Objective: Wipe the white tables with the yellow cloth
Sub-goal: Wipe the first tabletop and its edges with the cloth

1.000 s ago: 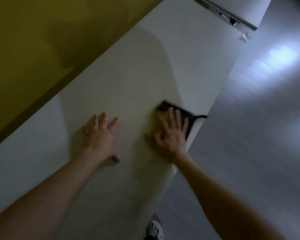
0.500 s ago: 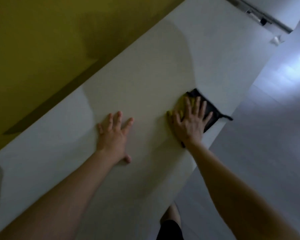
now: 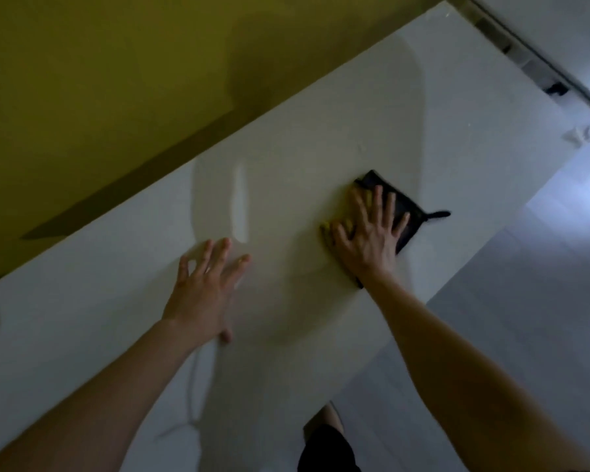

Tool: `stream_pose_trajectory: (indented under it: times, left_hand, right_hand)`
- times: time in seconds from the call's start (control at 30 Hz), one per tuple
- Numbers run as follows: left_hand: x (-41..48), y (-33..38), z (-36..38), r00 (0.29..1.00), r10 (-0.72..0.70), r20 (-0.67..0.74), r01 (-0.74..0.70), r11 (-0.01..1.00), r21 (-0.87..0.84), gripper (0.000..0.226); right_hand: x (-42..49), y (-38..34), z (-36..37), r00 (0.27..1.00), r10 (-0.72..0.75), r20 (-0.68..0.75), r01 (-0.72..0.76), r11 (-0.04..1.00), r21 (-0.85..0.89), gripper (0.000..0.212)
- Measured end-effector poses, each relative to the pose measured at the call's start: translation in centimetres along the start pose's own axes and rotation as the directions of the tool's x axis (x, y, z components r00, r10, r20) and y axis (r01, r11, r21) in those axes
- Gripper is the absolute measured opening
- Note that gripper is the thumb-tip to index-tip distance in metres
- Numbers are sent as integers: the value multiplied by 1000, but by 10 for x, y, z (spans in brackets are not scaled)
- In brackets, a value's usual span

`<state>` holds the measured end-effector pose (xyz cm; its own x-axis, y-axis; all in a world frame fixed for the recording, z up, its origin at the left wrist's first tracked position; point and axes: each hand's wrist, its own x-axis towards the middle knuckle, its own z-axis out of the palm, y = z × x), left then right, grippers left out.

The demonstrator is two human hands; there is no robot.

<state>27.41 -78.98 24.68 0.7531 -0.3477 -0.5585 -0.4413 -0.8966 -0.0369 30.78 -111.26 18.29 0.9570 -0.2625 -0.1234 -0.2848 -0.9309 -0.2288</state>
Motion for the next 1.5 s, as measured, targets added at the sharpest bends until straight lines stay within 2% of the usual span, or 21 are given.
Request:
stream_pose_trajectory:
  times: [0.07, 0.13, 0.2, 0.27, 0.33, 0.4, 0.43, 0.5, 0.6, 0.7, 0.73, 0.83, 0.9, 0.93, 1.0, 1.1, 1.2, 1.3, 1.37, 1.43, 1.5]
  left_hand:
    - [-2, 0, -3, 1000, 0, 3, 0, 1000, -14, 162]
    - [-3, 1, -7, 1000, 5, -2, -5, 1000, -23, 161]
    - [-3, 1, -8, 1000, 2, -7, -2, 1000, -21, 162]
    - [-1, 0, -5, 1000, -1, -10, 1, 1000, -30, 163]
    - [1, 0, -2, 1000, -15, -13, 14, 999, -38, 165]
    - [2, 0, 1, 1000, -28, -10, 27, 999, -40, 165]
    - [1, 0, 2, 999, -32, -3, 32, 999, -37, 165]
    - [1, 2, 2, 999, -39, 5, 39, 999, -27, 165]
    - [2, 2, 1, 999, -35, 8, 35, 999, -12, 164]
    - [4, 7, -5, 997, -68, 20, 68, 997, -30, 155]
    - [6, 11, -11, 996, -85, -2, 84, 994, -68, 141]
    - [22, 27, -25, 973, -138, -184, 93, 968, -232, 63]
    - [33, 50, -37, 966, -232, -116, 169, 902, -398, 27]
    - [38, 65, -40, 963, -267, -25, 222, 847, -482, 23]
    - [44, 92, -42, 941, -307, 143, 330, 730, -599, 39]
    - [49, 104, -33, 901, -340, 270, 434, 681, -591, 71]
    - [46, 93, -30, 876, -311, 368, 482, 590, -648, 62]
    - [35, 87, -30, 873, -298, 386, 464, 264, -846, 44]
    - [28, 89, -31, 857, -319, 405, 440, 43, -897, 44]
    - [22, 94, -32, 863, -366, 349, 397, 62, -916, 50]
    - [17, 100, -32, 902, -356, 245, 326, 190, -926, 42]
  right_hand:
    - [-46, -34, 16, 941, -330, 73, 332, 943, -16, 83]
    - [-81, -42, 30, 755, -625, 196, 642, 766, -30, 80]
    - [-62, -22, 25, 650, -729, 215, 750, 660, -28, 79]
    - [-11, 7, 14, 778, -615, 124, 623, 782, -27, 81]
    - [46, 38, -6, 950, -307, 59, 310, 949, -56, 84]
    - [76, 47, -16, 996, -77, 45, 79, 996, -52, 88]
    - [73, 37, -14, 998, -43, 46, 45, 998, -42, 88]
    - [33, 6, -3, 992, -113, 50, 114, 993, -9, 87]
    - [-44, -28, 17, 890, -425, 166, 430, 903, 2, 86]
    - [-49, -30, 11, 838, -483, 252, 494, 869, 26, 86]
    - [-42, -26, 3, 823, -492, 283, 497, 866, 56, 83]
    - [-28, -4, -25, 789, -542, 290, 500, 840, 208, 63]
    - [-20, 23, -39, 816, -534, 222, 490, 842, 227, 46]
    - [-17, 35, -44, 835, -500, 228, 458, 863, 213, 38]
    - [-14, 49, -54, 847, -458, 269, 429, 889, 161, 28]
    - [-20, 52, -63, 845, -477, 241, 467, 878, 103, 23]
    - [-42, 49, -65, 780, -584, 224, 553, 811, 192, 28]
    - [-73, 47, -53, 655, -700, 284, 697, 705, 132, 69]
    - [-92, 41, -38, 635, -700, 327, 731, 681, 38, 88]
    - [-106, 33, -26, 664, -682, 307, 723, 690, -30, 76]
    - [-110, 24, -18, 710, -668, 222, 690, 723, -27, 46]
